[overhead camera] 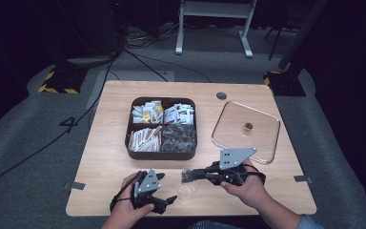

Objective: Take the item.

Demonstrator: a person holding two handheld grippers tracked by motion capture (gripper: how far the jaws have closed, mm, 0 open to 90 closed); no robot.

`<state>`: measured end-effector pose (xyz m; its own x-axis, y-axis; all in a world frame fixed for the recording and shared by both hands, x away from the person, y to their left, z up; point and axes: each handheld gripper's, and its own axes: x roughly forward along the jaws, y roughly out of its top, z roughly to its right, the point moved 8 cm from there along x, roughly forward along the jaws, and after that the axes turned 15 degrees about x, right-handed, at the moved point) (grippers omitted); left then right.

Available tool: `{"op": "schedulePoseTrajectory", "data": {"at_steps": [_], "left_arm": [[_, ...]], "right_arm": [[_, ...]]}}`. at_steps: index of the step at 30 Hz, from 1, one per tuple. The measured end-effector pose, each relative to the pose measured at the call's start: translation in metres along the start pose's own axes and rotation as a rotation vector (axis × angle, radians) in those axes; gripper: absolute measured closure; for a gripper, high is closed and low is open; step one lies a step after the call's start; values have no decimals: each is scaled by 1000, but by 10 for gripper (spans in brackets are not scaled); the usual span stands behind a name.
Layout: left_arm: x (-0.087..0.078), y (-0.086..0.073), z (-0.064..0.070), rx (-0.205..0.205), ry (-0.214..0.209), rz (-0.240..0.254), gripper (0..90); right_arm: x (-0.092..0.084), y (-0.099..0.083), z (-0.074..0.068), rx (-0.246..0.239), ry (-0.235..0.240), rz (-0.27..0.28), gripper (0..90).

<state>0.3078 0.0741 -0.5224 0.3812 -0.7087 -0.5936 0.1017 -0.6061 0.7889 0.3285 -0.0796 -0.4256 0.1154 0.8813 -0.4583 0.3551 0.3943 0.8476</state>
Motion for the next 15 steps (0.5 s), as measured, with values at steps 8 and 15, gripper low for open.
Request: {"op": "schedulePoseTrajectory", "data": {"at_steps": [8,15], "left_arm": [[0,0,1,1,-6,-1,157],[0,0,0,1,-3,-3,157]], "right_arm": [[7,-11,-1,10,11,-29,900],[12,-19,0,28,18,-44,900]]}}
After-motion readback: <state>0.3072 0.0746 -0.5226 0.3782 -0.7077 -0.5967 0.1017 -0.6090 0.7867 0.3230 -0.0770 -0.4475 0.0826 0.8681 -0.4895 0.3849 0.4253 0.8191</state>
